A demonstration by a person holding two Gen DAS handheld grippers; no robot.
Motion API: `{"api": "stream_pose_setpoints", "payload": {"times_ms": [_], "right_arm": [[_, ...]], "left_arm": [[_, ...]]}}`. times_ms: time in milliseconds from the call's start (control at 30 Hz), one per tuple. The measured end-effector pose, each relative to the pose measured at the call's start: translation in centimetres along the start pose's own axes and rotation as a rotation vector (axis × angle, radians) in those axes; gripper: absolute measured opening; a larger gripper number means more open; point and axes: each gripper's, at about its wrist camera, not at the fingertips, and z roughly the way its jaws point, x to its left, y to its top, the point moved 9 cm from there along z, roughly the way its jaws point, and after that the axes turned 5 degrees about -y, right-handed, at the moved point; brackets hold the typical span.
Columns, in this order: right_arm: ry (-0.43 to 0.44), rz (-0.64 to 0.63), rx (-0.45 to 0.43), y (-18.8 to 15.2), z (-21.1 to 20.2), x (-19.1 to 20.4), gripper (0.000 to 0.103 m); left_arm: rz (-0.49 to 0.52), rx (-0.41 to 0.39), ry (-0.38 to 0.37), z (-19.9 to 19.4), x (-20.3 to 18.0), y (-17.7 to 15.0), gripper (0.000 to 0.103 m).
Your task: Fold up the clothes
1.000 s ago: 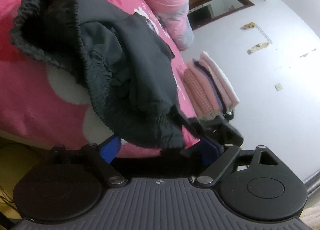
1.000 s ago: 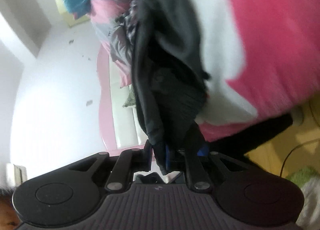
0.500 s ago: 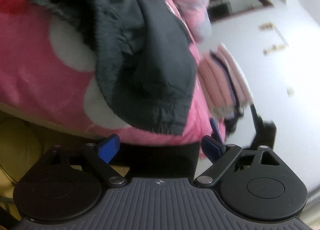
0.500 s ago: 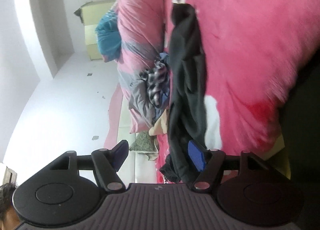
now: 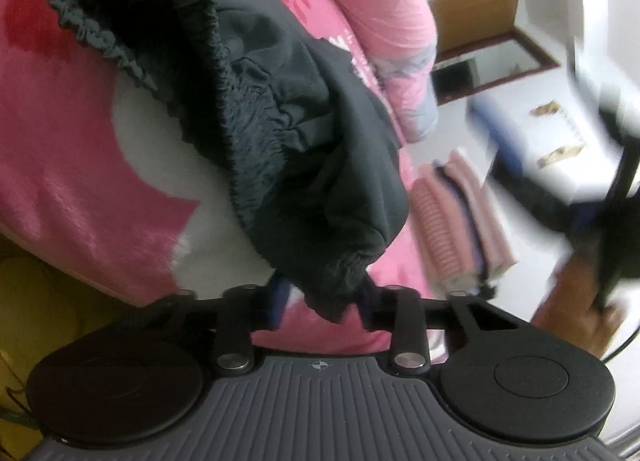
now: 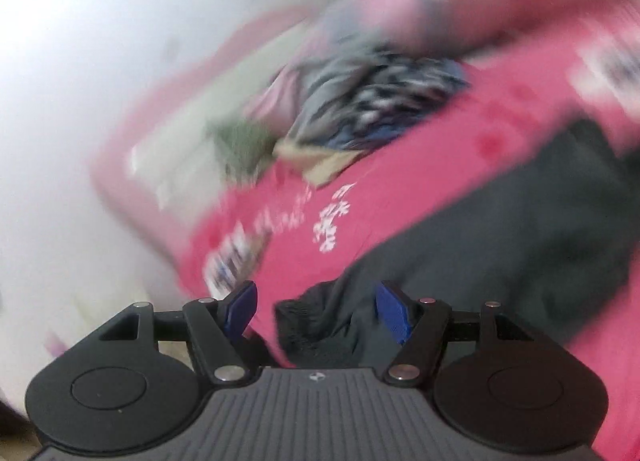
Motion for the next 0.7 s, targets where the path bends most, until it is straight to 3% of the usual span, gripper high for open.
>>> {"api": "stream_pose_setpoints", "payload": {"times_ms": [133,233,300,367,500,600,700], "right_arm": [[-0.048,-0.488,0.096,0.4,6.2,5.6,0.082],[-0.097,-0.842,0.169,-0.8,10.0,6.6,0.086],[-0.119,-1.009,0.218,-1.2,11.9,6.3,0.087],[-0.081,-1.098,0.285,-1.7,13.3,6.2,0.087],[0.083,-1.204,0.468,-4.2,15.8,7.4,0.089],[0.161,-1.333,0.550,-6.6,17.3,8.3,0.090],[0.207,-1.348,0.593,-7.9,19.1,8.8,0.090]], "left_arm": [[0.016,0.008,0.021,0.2,0.3,0.0,0.020],[0.040,0.010,0.024,0.1,0.2,0.1,0.019],[0.065,0.012,0.024,0.2,0.0,0.1,0.018],[0.083,0.017,0.023,0.2,-0.1,0.2,0.018],[0.091,0.027,0.010,0.2,0.2,0.5,0.018],[0.089,0.029,0.004,0.2,0.4,0.8,0.018],[0.082,0.027,0.005,0.3,0.7,1.1,0.017]]}}
